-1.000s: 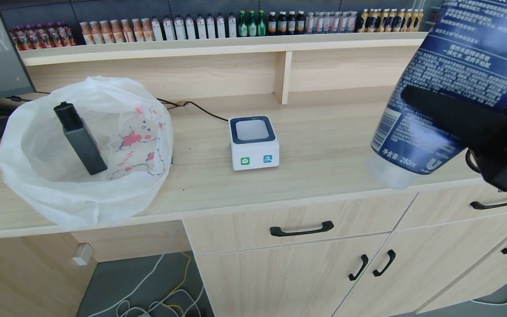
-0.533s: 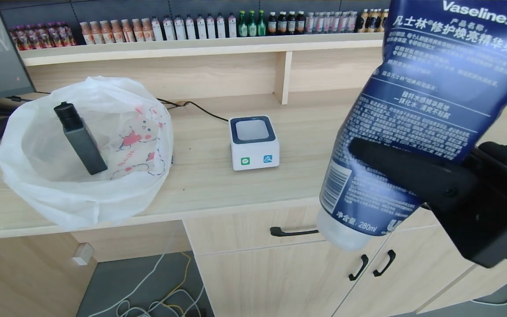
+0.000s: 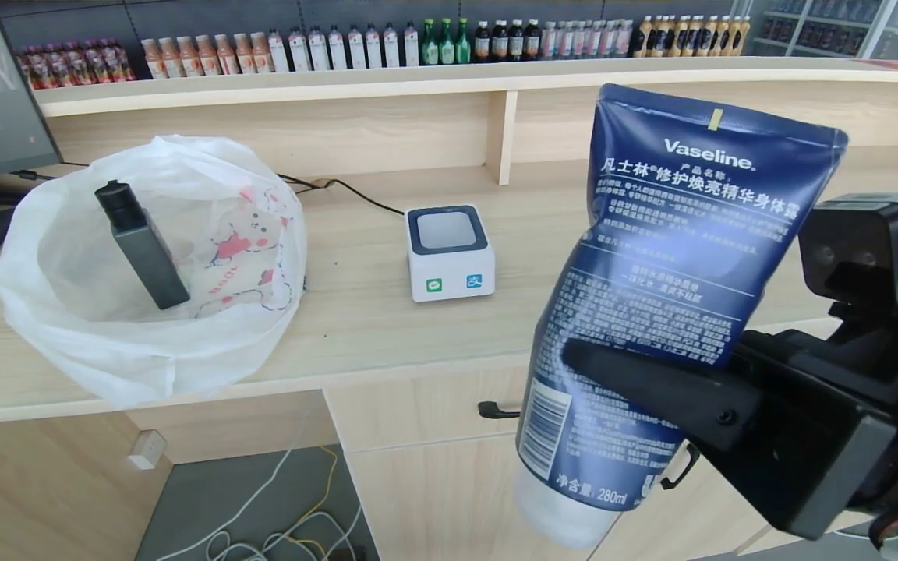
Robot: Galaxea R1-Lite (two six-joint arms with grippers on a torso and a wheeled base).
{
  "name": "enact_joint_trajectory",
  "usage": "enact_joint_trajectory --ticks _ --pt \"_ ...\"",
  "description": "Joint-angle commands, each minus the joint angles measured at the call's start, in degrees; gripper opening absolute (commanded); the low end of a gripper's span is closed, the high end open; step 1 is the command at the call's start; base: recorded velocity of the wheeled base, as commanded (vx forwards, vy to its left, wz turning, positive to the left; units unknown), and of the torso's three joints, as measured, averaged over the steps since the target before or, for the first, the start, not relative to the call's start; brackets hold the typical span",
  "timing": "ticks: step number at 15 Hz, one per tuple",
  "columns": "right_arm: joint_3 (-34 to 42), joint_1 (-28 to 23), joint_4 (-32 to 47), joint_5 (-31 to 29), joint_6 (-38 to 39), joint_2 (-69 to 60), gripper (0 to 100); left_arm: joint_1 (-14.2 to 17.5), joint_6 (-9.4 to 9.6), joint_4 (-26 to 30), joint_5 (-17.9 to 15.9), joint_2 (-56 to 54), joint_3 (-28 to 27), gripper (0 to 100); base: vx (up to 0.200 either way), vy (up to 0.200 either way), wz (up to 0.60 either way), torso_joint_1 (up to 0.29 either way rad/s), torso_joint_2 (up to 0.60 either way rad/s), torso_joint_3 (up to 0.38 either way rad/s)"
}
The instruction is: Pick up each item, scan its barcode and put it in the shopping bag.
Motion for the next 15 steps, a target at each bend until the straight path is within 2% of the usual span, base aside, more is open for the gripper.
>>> enact_joint_trajectory --ticks 1,6,15 --pt "-2.1 1.3 -0.1 0.0 1.6 1.5 0 0.0 0.05 0.0 0.0 0.0 0.0 100 0.0 0.0 0.0 0.0 0.0 0.0" --pt "-5.4 3.8 -0.1 0.0 8.6 3.8 0 0.0 0.05 0.0 0.0 0.0 0.0 100 0.0 0.0 0.0 0.0 0.0 0.0" --pt "-6.2 5.5 -0.1 0.0 10.2 3.9 0 0.0 -0.04 0.0 0.0 0.0 0.0 100 0.0 0.0 0.0 0.0 0.0 0.0"
